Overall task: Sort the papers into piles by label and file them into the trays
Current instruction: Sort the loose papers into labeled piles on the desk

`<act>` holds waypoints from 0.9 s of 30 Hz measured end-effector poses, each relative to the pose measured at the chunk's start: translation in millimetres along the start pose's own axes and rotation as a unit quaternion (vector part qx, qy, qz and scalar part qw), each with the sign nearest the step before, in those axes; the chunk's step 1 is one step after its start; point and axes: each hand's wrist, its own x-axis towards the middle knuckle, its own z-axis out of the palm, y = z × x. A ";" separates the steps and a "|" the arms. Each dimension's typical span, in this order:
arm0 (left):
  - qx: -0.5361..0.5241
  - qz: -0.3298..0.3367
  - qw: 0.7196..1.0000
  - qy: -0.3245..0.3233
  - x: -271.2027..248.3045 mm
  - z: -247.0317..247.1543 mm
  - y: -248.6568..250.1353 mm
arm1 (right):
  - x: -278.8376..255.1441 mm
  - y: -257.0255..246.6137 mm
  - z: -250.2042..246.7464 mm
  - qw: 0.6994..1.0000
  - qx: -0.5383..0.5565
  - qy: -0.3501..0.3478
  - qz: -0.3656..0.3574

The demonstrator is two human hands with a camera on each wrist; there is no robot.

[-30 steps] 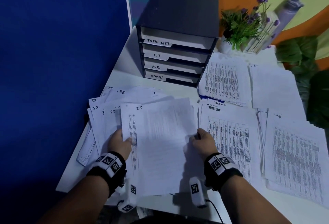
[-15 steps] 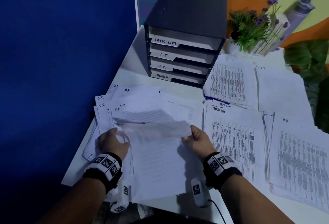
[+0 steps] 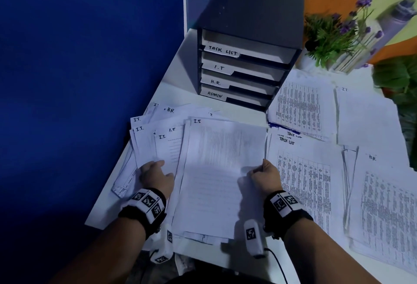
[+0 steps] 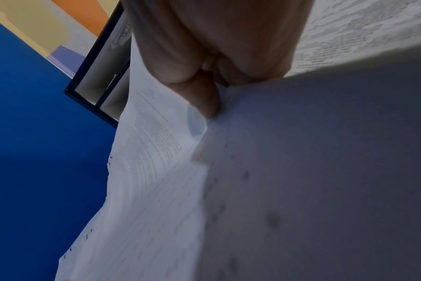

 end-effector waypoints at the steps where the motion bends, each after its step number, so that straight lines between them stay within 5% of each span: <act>1: -0.014 0.006 1.000 -0.008 -0.7 0.7 2.5 | 0.2 -0.5 -0.9 1.000 0.001 -0.007 0.001; 9: -0.191 -0.005 0.981 -0.028 -4.2 4.4 12.6 | -6.8 0.9 -0.7 0.998 -0.031 -0.059 -0.015; 16: -0.295 -0.004 0.952 -0.083 4.5 7.3 7.6 | -3.9 7.9 -6.7 0.979 0.182 -0.079 0.041; 27: -0.360 0.048 0.929 -0.068 -1.4 -2.6 19.8 | 3.5 1.2 -13.2 0.965 0.249 -0.062 0.052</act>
